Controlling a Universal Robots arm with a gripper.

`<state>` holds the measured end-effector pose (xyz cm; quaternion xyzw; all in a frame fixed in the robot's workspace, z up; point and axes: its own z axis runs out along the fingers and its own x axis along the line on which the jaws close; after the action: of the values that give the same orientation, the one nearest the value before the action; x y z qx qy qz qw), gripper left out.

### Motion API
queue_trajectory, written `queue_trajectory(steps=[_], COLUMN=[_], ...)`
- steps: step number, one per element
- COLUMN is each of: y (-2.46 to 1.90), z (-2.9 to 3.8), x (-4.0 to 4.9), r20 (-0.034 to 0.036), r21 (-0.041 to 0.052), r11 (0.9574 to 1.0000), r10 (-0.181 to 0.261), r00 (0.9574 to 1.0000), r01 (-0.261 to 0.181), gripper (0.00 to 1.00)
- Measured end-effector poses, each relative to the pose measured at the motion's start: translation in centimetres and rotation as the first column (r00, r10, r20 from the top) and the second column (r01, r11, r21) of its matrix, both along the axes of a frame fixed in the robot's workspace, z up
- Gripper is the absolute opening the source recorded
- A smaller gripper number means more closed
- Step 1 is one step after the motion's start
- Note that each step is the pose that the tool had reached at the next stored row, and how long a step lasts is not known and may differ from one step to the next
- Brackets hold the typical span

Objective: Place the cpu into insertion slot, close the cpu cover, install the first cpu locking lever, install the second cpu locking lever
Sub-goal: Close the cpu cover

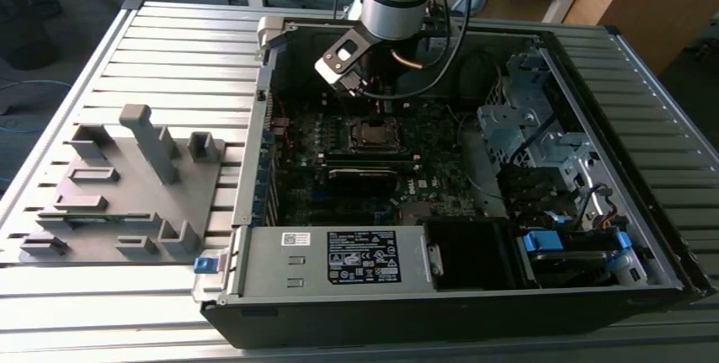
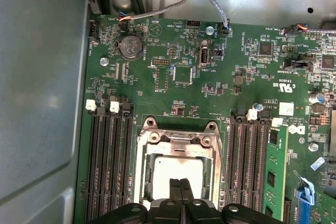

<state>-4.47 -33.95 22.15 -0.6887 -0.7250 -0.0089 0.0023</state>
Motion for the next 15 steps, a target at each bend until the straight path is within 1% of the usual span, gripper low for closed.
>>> queue_trajectory(steps=[2, 4, 9, 15], y=[0.0, 0.0, 0.0, 0.0], z=[0.0, 0.0, 0.0, 0.0], x=[0.0, 0.0, 0.0, 0.0], r20=[0.0, 0.0, 0.0, 0.0], r21=[0.0, 0.0, 0.0, 0.0], r11=[1.0, 0.9999, 0.9973, 0.9972], r10=[0.003, 0.016, 0.073, 0.075], r00=[1.0, 0.9999, 0.9973, 0.9972], r01=[-0.003, -0.016, -0.073, -0.075], gripper=[0.1, 0.1, 0.1, 0.1])
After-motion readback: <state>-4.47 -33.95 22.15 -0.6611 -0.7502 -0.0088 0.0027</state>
